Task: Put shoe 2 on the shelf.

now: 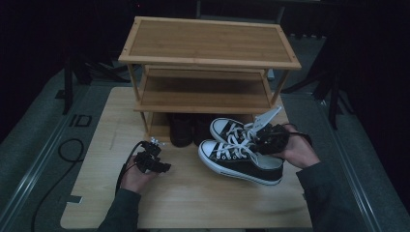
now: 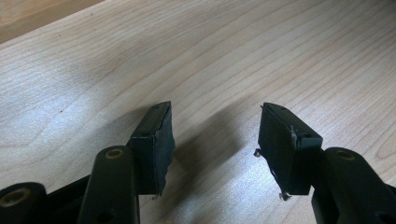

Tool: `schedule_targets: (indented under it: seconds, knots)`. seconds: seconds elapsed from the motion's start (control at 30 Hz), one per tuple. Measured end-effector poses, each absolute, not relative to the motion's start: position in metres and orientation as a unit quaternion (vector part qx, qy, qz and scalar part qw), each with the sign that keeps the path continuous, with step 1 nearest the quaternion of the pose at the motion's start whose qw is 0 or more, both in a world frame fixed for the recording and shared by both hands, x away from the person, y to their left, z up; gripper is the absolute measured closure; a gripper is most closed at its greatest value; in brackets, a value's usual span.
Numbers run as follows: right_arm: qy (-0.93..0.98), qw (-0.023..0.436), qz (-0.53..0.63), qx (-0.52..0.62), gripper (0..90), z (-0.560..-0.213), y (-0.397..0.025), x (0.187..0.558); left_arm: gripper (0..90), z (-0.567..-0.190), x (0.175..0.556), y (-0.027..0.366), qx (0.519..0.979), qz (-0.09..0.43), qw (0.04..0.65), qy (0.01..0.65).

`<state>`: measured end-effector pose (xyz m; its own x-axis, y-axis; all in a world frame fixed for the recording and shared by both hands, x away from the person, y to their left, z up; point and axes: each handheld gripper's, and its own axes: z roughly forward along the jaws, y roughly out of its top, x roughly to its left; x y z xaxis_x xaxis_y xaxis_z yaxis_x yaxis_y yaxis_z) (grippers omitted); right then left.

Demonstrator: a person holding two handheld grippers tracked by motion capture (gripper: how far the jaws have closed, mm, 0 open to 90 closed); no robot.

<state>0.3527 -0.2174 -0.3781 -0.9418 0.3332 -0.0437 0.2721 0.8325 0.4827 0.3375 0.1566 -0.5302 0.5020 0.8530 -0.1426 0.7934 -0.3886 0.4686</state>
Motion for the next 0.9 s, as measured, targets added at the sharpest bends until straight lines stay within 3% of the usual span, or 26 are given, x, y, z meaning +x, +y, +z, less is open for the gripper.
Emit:
schedule_targets:
  seconds: [0.9]
  knots:
    - [0.956,0.071,0.259,0.118,84.7,-0.353,-0.204,0.350,45.4,-0.528,0.337,0.159,0.830,0.063,0.247,0.496]
